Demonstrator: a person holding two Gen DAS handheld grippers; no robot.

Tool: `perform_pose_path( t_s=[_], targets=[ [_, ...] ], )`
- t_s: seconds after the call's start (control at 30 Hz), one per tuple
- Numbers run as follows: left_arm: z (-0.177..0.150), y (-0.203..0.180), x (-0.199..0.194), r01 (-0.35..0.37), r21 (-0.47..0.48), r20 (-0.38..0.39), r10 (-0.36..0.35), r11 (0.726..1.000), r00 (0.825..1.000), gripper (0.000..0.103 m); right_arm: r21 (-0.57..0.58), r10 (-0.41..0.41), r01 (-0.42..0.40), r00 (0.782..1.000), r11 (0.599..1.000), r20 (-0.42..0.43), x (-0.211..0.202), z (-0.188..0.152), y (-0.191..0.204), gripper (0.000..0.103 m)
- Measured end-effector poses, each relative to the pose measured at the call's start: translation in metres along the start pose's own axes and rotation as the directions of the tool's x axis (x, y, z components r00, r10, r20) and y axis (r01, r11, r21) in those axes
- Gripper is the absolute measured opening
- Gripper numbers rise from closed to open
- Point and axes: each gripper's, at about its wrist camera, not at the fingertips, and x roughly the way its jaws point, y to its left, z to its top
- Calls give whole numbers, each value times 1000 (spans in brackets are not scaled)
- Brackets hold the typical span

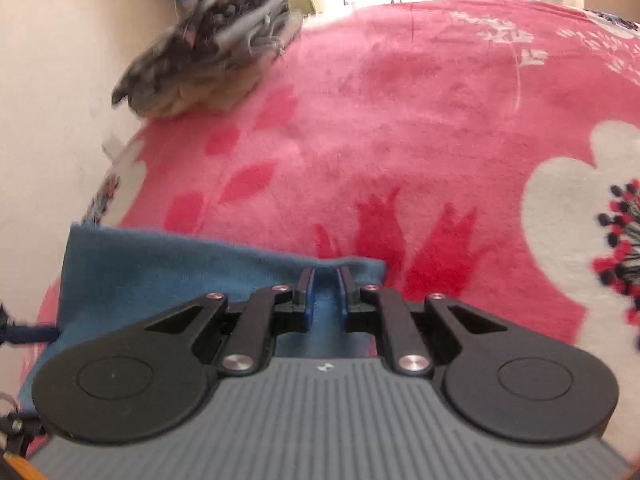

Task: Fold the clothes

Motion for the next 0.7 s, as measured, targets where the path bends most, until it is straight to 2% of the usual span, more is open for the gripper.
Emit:
perform_pose_path(
  t_s=[0.13, 0.23, 0.37, 0.43, 0.53, 0.7],
  targets=[
    [4, 0, -7, -4, 9, 7, 4, 1000, 1000, 74, -14, -8, 8, 999, 1000, 31, -27, 6, 9, 12],
    [22, 6, -9, -2, -3, 37, 2, 1000, 999, 74, -11, 12, -12, 997, 1000, 72, -49, 5, 9, 12],
    [53, 15, 27, -29, -86, 23, 31, 996, 999, 74, -10, -4, 5, 996, 1000, 90, -55, -3, 7, 13],
    [64, 19, 52, -69, -123, -24, 67, 990, 997, 73, 6, -7, 6, 997, 1000, 78, -52, -10, 4, 13],
    [76, 18, 86, -168, -128, -115, 153, 977, 981, 72, -31, -38, 40, 999, 999, 38, -37, -25, 1, 15],
    [82, 2, 92, -249, -94, -146, 234, 964, 961, 76, 34, -19, 19, 1000, 999, 10, -38, -21, -8, 17]
  ],
)
